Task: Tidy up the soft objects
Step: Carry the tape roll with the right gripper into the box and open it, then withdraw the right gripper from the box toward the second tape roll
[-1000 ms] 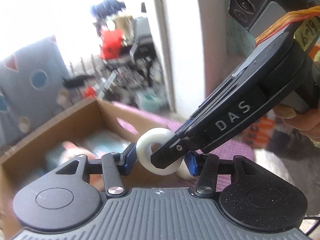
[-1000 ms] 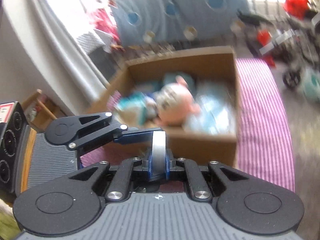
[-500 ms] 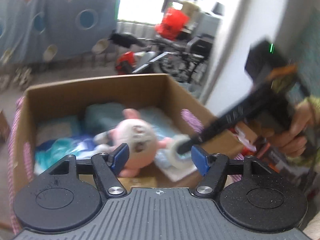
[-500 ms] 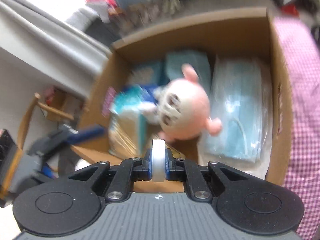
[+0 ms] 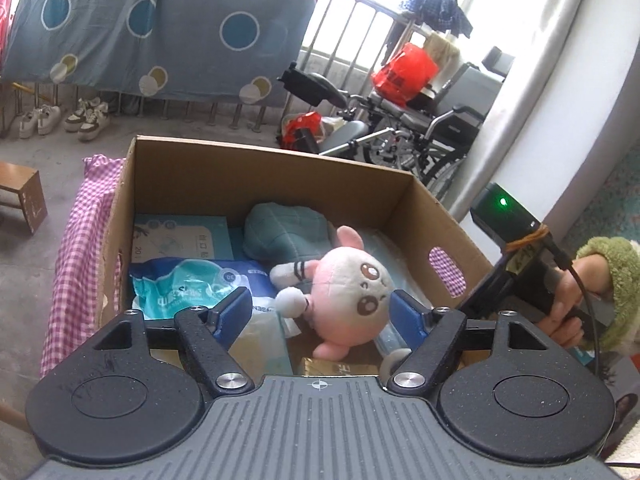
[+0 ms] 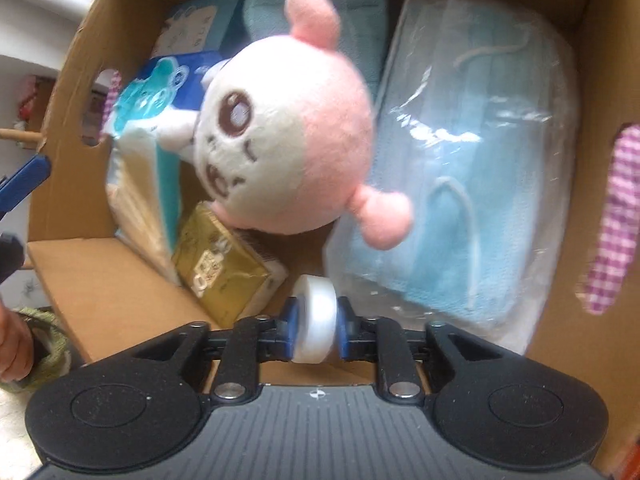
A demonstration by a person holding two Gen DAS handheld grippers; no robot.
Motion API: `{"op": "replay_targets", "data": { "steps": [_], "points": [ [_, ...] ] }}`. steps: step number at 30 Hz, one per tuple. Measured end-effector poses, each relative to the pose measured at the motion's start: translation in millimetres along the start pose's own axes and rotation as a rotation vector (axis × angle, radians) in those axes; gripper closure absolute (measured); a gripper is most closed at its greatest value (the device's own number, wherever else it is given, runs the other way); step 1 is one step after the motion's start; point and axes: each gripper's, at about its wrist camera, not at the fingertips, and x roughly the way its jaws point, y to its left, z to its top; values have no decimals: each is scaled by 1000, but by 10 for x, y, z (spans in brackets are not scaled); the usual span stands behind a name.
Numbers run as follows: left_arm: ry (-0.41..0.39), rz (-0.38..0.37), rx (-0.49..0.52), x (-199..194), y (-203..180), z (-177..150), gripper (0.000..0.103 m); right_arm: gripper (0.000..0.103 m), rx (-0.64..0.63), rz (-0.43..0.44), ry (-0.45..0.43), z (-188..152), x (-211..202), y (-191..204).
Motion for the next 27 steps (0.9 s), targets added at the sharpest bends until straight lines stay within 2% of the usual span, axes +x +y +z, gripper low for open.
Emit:
{"op": "replay_targets", "data": {
  "steps": [1,2,6,11,14,16,20,23,25,27],
  "points": [
    [0,-6,2,-4,-4,-7,24,56,-1,-11,-16,-23,-49,0],
    [0,-10,3,-14,-9,-14,23,49,-1,-7,-36,-40,-102,-5],
    [-5,-18,13,-34,-10,-39,22,48,-4,-11,-92,-145,-274,4],
    [-11,-24,9,-57,23,-64,22,48,33,1,-32,-85,-70,-43],
    [-13,-24,2,-92,34,-76,22,48,58,49,-4,11,36,-39],
    [-15,-21,-3,-116,48,-81,22,48,52,68,-24,36,5,9],
    [-19,-15,-7,-154,76,-97,21,48,61,51,-36,30,26,56],
    [-16,-17,-9,-176,58,-108,20,48,77,40,-103,-82,-128,38],
    [-18,-24,-1,-202,19,-120,12,48,88,60,-189,-248,-337,20],
    [-25,-33,15,-245,-50,-133,8,43,107,95,-291,-501,-582,-5]
  ]
}}
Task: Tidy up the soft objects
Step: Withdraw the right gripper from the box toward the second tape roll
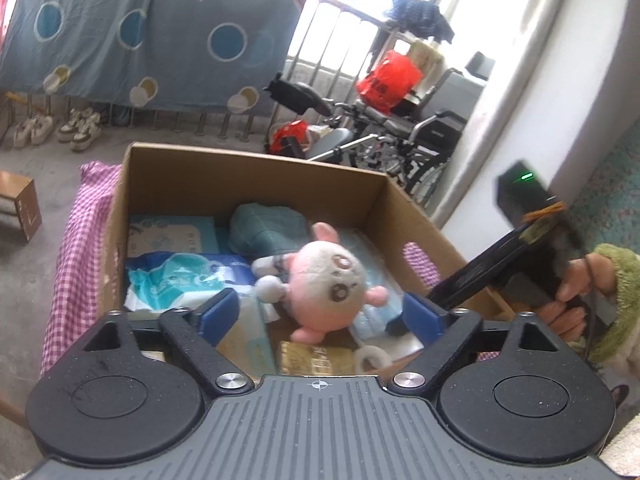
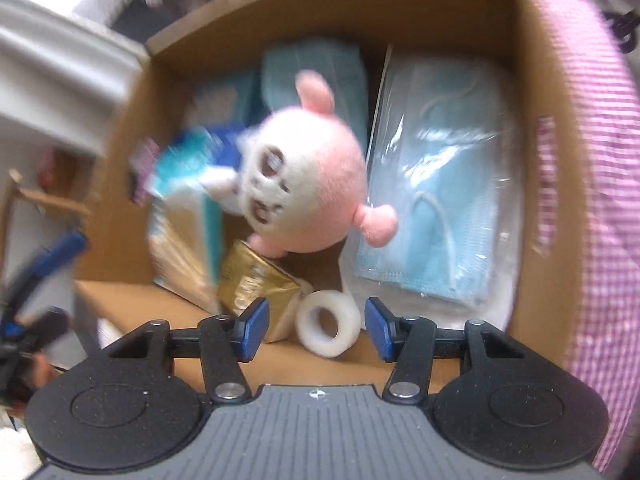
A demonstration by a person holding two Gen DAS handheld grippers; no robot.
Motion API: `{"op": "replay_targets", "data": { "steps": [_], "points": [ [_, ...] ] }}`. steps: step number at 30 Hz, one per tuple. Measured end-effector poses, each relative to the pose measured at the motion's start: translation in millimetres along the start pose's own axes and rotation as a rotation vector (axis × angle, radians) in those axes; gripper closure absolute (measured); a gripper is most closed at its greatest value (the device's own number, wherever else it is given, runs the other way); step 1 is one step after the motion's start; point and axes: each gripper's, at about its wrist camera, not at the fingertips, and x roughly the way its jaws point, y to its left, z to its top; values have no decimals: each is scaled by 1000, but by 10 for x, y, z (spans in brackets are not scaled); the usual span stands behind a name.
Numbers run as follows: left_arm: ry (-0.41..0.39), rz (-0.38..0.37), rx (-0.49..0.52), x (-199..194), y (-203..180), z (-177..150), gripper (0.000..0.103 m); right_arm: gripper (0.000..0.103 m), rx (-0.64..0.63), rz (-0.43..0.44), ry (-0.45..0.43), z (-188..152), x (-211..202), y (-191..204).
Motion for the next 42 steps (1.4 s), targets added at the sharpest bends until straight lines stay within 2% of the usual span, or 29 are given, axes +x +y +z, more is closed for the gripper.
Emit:
{"op": "replay_targets", "data": {
  "steps": [2,6,7,10,15,17,18,19,20,23,28,31,32,35,39,42],
  "points": [
    [-6,-11,24,-45,-107,-15,6,36,12,46,-109,-247,-304,-27],
    [4,-61,90,-97,-400,-62,5,32,50,135,-353,-920,-811,-184],
    [17,-77,110,-91,-490,-79,5,29,68,147,-378,-1072,-887,-246],
    [63,-123,183,-45,-777,-157,5,29,168,186,-450,-1499,-1008,-480],
    [141,-210,339,106,-1337,-379,7,29,313,183,-541,-2012,-1002,-908],
    [171,-252,394,213,-1554,-508,14,30,365,196,-560,-2097,-922,-1078],
    [188,-266,420,286,-1650,-578,25,31,392,195,-565,-2129,-870,-1146],
    [214,-268,444,382,-1743,-653,32,35,413,189,-562,-2140,-802,-1206],
    [240,-264,464,479,-1806,-717,32,40,428,186,-559,-2156,-740,-1262],
    [302,-226,541,797,-1963,-901,38,46,432,157,-543,-2145,-595,-1360],
    [337,-118,650,1252,-2061,-1102,44,52,383,42,-513,-2018,-470,-1404],
    [360,-69,675,1470,-2067,-1177,45,55,372,6,-480,-1927,-360,-1435],
    [362,-56,682,1520,-2070,-1194,45,60,366,2,-471,-1906,-320,-1435],
    [371,-50,687,1612,-2093,-1207,45,61,330,-2,-467,-1862,-281,-1403],
    [376,-69,663,1648,-2064,-1201,47,63,342,89,-457,-1842,-233,-1436],
    [380,-73,630,1657,-2015,-1186,59,62,374,193,-493,-1888,-278,-1507]
  ]
}}
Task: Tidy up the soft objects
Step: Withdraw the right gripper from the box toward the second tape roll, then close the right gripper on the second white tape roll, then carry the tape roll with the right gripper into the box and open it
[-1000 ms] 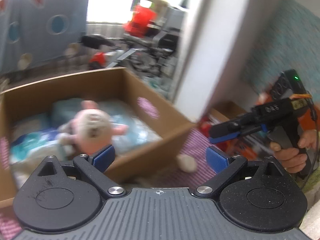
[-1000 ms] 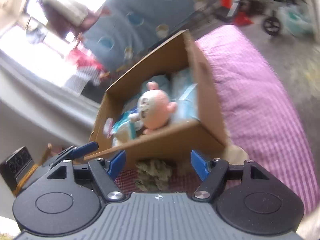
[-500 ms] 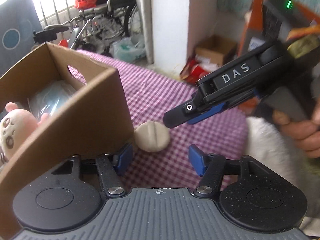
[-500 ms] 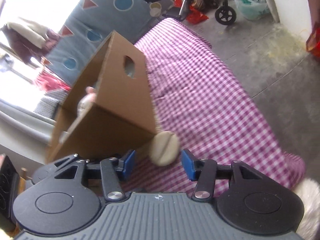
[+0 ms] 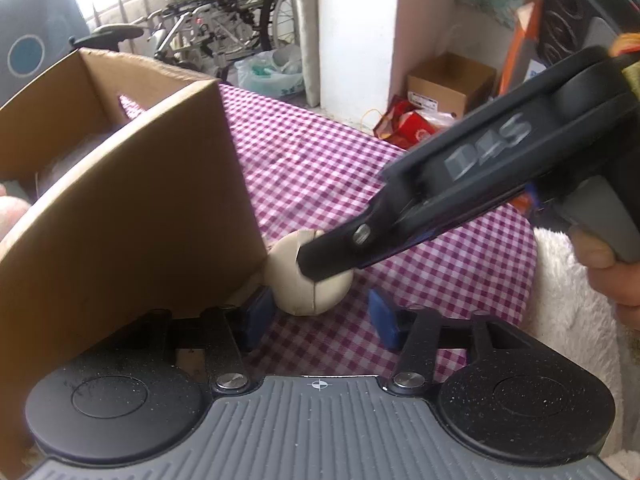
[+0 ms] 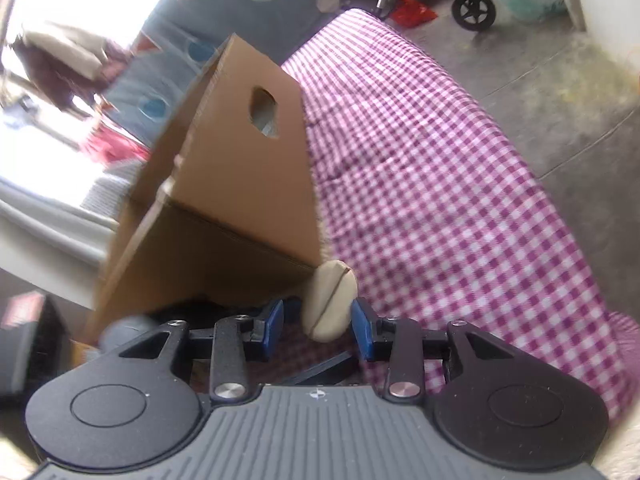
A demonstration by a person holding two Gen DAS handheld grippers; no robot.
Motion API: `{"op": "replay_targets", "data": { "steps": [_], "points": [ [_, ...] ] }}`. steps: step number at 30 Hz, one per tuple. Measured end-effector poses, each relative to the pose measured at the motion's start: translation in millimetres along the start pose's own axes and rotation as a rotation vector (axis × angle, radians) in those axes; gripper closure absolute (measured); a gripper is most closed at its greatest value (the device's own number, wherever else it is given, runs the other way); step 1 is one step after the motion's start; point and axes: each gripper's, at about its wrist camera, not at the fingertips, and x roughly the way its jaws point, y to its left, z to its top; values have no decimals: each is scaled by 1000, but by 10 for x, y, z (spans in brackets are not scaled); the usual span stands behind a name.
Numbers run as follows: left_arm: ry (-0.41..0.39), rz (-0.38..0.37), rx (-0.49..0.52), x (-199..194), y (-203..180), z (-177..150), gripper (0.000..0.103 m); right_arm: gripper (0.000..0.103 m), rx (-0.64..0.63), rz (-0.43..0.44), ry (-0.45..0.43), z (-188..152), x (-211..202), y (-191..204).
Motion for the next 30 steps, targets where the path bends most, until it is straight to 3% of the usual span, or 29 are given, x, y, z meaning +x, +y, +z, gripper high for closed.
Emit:
{"op": "replay_targets", "data": {
  "steps": [3,13,16,18,23,30],
  "points": [
    [-5,1,-28,-4,52,-9,73,63,68,82,-26,20,-64,-84],
    [-25,-20,-96,12,192,-41,78,66,141,7,-39,23,93,-183],
    [-30,-34,-103,11,200,-59,79,92,130,-9,-19,20,181,-125],
    [-34,-46,-101,2,188,-73,79,96,124,-11,-16,-12,156,-72],
    [-69,-90,-85,-186,126,-104,79,96,49,-27,-75,-129,-267,266],
    [-240,-145,-48,-929,50,-15,77,96,-196,-34,-206,-120,-898,1161]
  ]
}}
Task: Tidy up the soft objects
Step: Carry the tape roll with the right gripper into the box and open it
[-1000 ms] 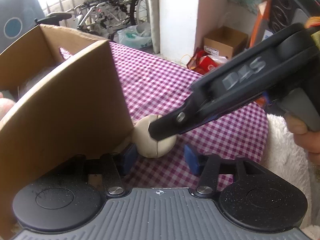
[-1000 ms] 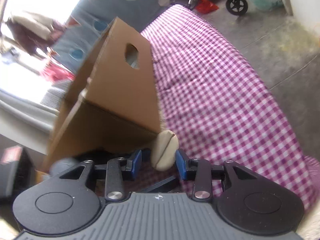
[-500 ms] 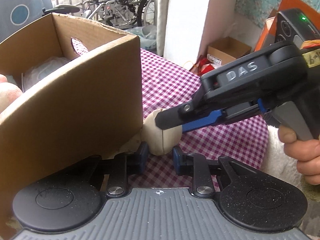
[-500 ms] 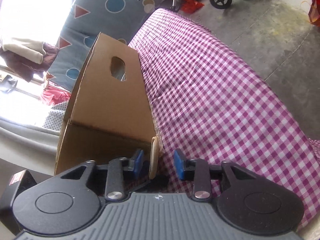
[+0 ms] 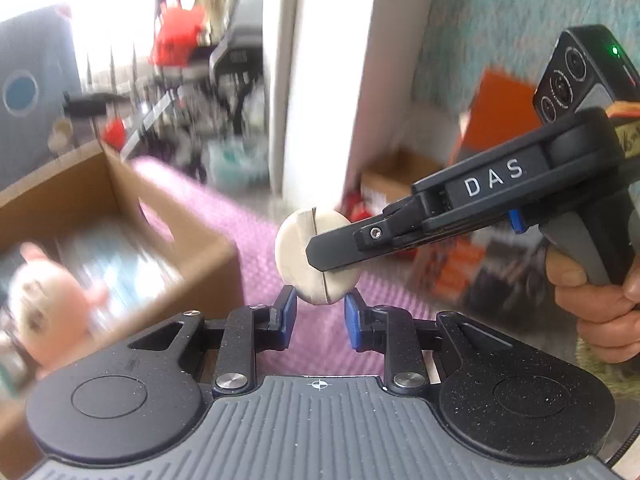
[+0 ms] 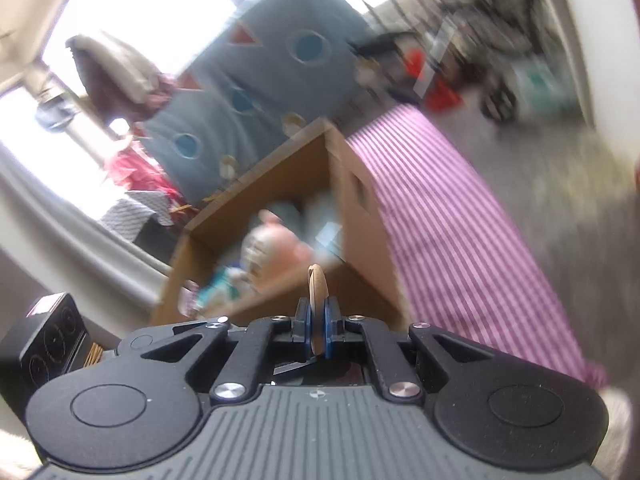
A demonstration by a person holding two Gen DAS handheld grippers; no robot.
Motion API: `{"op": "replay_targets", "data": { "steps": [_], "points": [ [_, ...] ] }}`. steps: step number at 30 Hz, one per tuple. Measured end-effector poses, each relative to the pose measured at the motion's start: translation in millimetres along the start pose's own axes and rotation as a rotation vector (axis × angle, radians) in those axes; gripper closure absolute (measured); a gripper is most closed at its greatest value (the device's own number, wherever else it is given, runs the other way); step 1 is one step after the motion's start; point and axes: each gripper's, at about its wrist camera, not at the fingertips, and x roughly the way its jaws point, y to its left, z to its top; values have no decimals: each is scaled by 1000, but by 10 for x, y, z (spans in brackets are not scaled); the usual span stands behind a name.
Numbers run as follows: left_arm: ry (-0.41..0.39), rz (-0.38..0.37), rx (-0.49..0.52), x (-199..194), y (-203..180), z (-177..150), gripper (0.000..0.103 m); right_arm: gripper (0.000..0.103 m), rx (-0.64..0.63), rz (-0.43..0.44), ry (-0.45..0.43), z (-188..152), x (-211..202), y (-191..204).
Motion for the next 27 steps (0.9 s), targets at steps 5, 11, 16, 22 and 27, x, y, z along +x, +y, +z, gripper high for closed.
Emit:
{"op": "replay_targets", "data": {
  "steps": [5,11,16,22,27],
  "points": [
    [-157,47,-39,-507,152,218,74,96,-167,86,-29,426,137,534],
    [-203,158,-207,-775,642,214,34,96,-226,117,166,794,976,769],
    [-252,263,-336,-1070,1074,-107,24,96,-221,-6,451,789,1786,622],
    [-250,347,-484,-1291,1561,-447,21,96,-222,-117,688,610,2342,521],
    [-270,373,-572,-1449,1817,-659,19,93,-261,-261,778,572,2548,483]
  ]
}}
